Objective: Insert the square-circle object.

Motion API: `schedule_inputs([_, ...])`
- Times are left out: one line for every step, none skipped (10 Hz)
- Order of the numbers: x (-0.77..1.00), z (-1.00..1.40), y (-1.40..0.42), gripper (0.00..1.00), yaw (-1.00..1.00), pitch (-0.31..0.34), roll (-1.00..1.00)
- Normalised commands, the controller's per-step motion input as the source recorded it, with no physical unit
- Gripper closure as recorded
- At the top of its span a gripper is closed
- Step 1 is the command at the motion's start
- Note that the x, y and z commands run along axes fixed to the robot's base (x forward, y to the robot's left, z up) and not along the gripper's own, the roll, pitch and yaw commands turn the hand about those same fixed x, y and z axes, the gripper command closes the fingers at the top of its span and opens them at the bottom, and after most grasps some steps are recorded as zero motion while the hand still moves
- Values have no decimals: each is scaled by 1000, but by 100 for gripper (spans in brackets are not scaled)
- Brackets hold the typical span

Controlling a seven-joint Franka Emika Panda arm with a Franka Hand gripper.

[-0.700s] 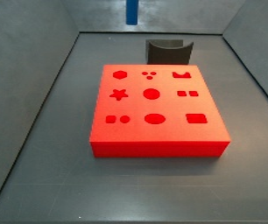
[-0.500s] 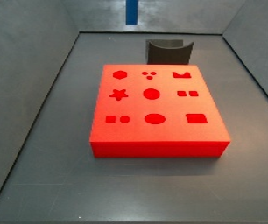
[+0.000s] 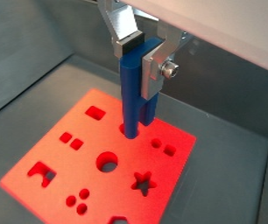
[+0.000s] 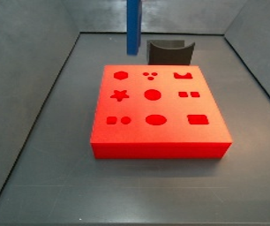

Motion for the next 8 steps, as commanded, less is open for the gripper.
schedule_inputs([0, -383, -6, 100, -1000, -127, -50])
schedule_inputs([0, -314, -66, 100, -1000, -27, -9])
schedule_inputs([20, -191, -197, 100, -940, 0, 0])
schedule_inputs([0, -163, -323, 100, -791, 101, 43])
schedule_inputs([-46, -263, -260, 100, -823, 154, 111])
schedule_inputs([-71, -343, -200, 100, -886, 110, 139])
schedule_inputs([-77, -363, -140, 100, -940, 74, 150])
schedule_inputs([-71, -337, -57, 100, -986, 57, 131])
